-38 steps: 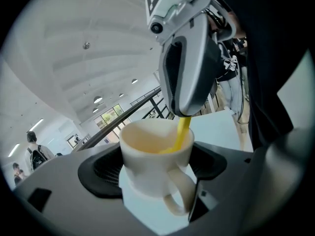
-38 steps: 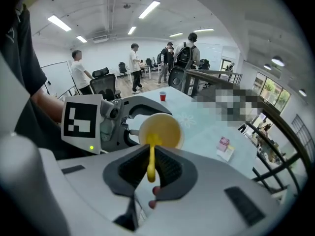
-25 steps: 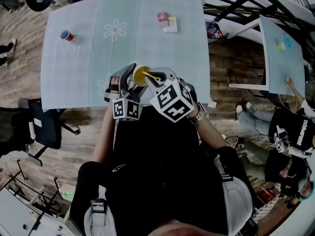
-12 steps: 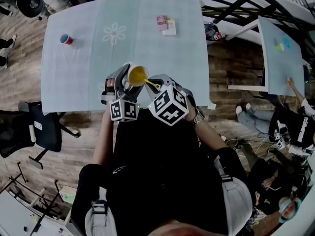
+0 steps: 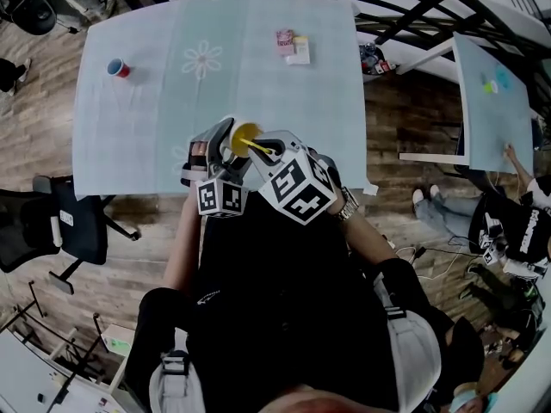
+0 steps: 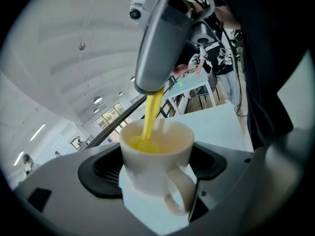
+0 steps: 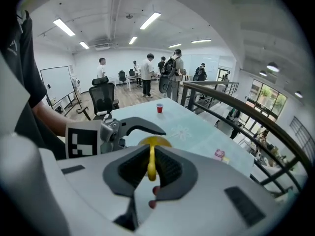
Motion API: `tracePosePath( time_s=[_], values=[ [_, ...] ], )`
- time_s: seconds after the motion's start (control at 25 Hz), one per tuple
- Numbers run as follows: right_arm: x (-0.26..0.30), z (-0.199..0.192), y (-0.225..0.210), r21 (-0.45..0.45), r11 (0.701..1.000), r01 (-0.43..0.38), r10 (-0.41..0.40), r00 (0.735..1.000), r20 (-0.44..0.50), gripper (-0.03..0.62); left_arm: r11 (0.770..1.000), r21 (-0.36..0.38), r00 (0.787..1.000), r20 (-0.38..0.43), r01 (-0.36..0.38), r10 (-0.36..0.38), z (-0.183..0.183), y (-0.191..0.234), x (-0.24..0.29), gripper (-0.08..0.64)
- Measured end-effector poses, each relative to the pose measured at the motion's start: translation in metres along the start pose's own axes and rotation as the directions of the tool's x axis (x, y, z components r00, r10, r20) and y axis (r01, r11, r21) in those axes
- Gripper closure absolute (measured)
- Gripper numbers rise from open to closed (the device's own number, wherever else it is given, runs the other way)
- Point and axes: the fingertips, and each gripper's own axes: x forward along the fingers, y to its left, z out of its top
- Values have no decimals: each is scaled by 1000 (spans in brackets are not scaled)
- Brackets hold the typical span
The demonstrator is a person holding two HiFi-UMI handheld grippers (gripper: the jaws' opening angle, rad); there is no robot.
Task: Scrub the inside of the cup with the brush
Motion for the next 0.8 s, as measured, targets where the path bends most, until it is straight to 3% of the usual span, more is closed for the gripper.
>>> tracePosePath(
  time_s=[0.32,0.44,0.8],
  values=[
    [-7,-10,-30,38,997,70,-69,997,-20,553,1000,4,1000,6,-13,13,3,6,0,160],
    [-4,-22,-27,7,997,79,-78,995,-64,554,1000,11,1000,-3,-19,19,2,9,1,160],
    [-1,-28,8,-11,1000,-29,28,996,-91,554,1000,8,999,-33,-14,15,-10,6,0,160]
  ],
)
